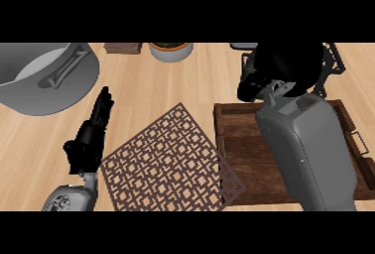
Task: Pick the squash from the tray and place it in the tiered basket
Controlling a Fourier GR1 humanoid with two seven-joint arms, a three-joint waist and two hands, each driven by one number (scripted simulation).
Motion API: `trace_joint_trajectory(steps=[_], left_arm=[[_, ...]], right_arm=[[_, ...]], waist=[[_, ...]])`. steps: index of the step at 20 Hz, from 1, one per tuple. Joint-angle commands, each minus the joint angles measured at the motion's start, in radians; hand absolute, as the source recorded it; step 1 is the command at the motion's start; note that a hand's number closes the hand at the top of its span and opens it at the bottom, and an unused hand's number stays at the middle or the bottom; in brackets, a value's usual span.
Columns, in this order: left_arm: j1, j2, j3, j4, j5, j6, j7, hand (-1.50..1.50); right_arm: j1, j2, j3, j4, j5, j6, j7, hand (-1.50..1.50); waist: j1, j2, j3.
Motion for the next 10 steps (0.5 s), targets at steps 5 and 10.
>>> trace_joint_trajectory(steps=[5,10], left_arm=[[0.031,-0.031,-0.032,-0.009,-0.011,-0.005,-0.042,0.0],[-0.029,-0.03,-0.011,0.022,-0.02,-0.003,-0.017,0.0]], right_arm=[[-0.102,0.021,-0.203,-0.151,-0.046,0.124,0.088,1.5],[-0.208,0.006,-0.283,0.034,-0.062,-0.005,0.052,1.5]], waist=[[0.021,0.01,0.002],[0.03,0.016,0.002]])
